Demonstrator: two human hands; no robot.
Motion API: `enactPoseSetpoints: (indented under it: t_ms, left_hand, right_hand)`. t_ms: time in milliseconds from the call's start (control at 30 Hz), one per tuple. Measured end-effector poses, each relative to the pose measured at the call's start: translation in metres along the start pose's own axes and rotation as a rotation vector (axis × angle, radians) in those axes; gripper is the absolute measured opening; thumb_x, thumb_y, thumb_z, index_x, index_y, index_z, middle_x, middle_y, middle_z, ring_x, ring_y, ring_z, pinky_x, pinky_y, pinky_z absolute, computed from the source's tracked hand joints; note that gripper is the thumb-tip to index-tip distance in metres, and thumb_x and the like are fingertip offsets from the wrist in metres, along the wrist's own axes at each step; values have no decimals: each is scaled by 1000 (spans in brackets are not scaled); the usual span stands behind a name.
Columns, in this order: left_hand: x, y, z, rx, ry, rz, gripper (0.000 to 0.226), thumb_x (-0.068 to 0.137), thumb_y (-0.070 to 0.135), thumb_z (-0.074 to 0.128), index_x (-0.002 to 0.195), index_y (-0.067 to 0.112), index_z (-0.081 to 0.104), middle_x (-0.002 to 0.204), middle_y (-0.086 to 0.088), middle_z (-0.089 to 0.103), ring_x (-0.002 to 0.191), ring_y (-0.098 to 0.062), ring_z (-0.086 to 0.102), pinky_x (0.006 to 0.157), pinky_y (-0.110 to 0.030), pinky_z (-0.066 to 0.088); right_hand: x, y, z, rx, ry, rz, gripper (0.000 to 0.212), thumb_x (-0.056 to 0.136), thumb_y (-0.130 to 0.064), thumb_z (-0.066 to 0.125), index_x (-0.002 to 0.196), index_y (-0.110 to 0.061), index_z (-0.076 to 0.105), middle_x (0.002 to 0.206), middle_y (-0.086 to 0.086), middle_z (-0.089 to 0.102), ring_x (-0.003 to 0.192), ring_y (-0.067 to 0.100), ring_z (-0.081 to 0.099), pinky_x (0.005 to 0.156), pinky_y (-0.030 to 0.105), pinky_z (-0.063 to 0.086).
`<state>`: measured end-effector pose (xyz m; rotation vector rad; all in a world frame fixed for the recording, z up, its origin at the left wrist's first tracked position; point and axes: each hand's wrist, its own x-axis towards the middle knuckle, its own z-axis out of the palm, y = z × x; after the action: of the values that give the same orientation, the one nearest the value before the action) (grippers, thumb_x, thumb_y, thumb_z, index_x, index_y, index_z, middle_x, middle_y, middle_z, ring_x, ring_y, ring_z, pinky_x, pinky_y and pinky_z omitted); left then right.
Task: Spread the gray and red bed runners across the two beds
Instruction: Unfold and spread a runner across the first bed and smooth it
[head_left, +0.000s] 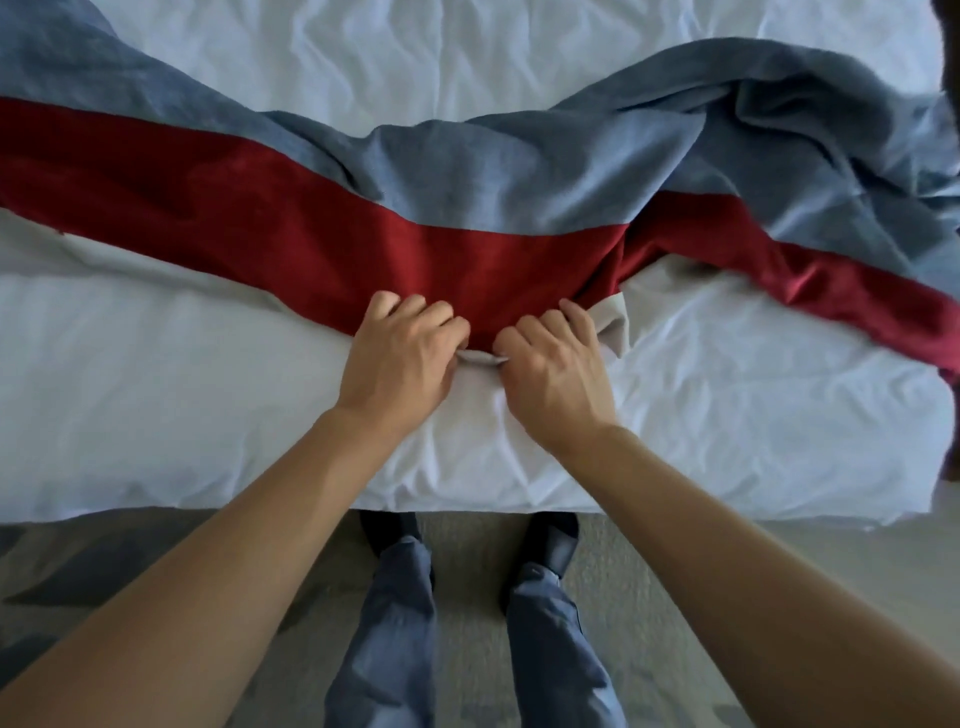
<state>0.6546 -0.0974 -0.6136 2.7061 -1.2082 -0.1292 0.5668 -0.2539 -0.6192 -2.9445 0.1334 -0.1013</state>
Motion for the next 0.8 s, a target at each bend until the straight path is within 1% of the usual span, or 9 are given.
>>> enactPoseSetpoints:
  t_ms: [67,133,200,267,333,400,467,600,800]
  left_hand:
    - [-15,3,2,-11,5,-59,11,80,13,67,76,21,60,73,5,54,73,-21,51,74,-38,33]
    - [-17,8,0,-30,23,-104,8,79,14,67,79,20,62,76,4,57,74,-22,52,74,-40,35]
    - [-4,25,-4,-70,34,-92,12,78,21,66,89,20,64,84,3,59,78,-23,54,77,-40,36]
    - [20,58,-7,-110,72,1,19,79,28,62,96,21,64,90,3,59,83,-23,54,79,-39,35]
    - [46,99,-5,-132,144,106,13,82,28,58,90,19,63,86,2,58,81,-24,52,77,-38,33]
    - [73,134,-1,-108,191,168,11,85,27,58,82,17,62,81,1,57,79,-24,52,75,-37,32]
    - [97,156,6,-22,172,172,14,88,28,55,82,18,62,82,1,59,83,-24,53,79,-37,32]
    - [128,164,21,90,115,26,21,93,28,46,97,20,65,93,0,63,94,-24,55,87,-39,33]
    - [143,168,36,149,29,-86,21,92,27,52,103,18,67,95,0,64,91,-23,56,90,-38,32]
  right_hand:
    - [-14,-3,-4,48,-39,-59,11,87,-9,60,84,-16,68,78,2,61,83,26,58,113,47,34]
    - [-22,7,-14,90,15,-67,17,85,-10,62,99,-15,71,93,2,66,94,25,59,116,49,31]
    - [-25,34,-29,120,150,2,27,83,-4,64,108,-11,70,104,6,66,100,27,58,111,47,35]
    - [-28,72,-45,89,228,119,28,81,-1,65,107,-10,70,103,7,66,96,30,57,99,42,40]
    - [-32,113,-58,24,204,203,26,83,-4,62,106,-12,70,101,7,67,94,33,60,96,44,41]
    - [-36,151,-65,-73,126,247,26,87,-9,61,111,-12,69,104,7,69,98,34,60,108,49,35]
    - [-38,187,-70,-156,45,292,31,89,-14,61,119,-12,65,111,6,68,108,32,57,119,54,21]
    - [-34,239,-73,-213,15,316,41,90,-18,60,131,-16,57,125,3,62,120,29,53,122,57,13]
    - [-23,267,-60,-216,22,280,37,93,-25,60,130,-19,60,117,3,65,113,30,55,123,54,12]
